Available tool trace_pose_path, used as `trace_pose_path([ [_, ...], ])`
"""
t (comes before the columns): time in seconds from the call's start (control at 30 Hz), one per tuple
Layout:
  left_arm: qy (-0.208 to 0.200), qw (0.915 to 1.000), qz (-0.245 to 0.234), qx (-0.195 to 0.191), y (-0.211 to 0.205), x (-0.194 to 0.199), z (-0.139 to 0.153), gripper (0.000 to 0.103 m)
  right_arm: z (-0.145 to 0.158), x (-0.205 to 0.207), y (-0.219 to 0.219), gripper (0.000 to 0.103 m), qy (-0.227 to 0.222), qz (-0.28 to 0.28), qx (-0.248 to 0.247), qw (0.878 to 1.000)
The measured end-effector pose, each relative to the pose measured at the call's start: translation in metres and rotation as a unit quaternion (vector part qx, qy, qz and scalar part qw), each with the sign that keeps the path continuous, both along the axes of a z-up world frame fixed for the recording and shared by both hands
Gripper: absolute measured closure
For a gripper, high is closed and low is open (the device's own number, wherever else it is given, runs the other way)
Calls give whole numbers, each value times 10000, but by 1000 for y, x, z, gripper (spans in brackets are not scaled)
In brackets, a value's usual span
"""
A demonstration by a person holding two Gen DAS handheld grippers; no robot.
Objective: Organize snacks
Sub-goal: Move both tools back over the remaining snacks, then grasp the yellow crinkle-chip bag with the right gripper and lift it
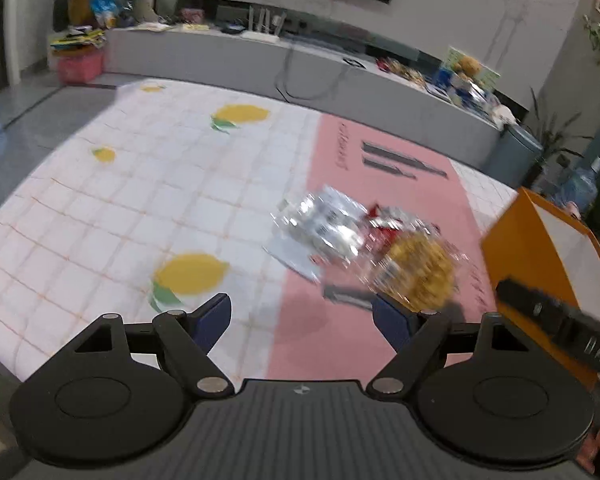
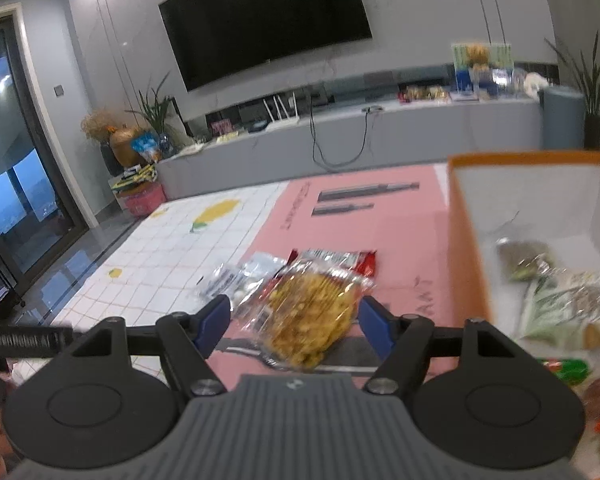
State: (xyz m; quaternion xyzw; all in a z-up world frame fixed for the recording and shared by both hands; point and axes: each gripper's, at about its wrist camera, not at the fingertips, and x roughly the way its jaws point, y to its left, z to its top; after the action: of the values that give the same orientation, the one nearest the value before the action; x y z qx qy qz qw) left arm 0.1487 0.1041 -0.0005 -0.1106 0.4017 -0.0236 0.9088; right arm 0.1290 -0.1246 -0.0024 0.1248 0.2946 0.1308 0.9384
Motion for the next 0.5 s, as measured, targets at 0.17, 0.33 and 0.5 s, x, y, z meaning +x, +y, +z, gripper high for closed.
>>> trace_pose_path([
  [0.17,191,9994,-99,-274,5,16,-3,9,-18,19,15,11,295,-476,237,9981],
  [0.33,-20,9989,-386,268,-10,26,2,9,-36,38,30,3,582,-996,47,9933],
  [0.5,-103,9966,-430,701,-13,44,0,9,-51,43,30,3,422,-1615,95,9859],
])
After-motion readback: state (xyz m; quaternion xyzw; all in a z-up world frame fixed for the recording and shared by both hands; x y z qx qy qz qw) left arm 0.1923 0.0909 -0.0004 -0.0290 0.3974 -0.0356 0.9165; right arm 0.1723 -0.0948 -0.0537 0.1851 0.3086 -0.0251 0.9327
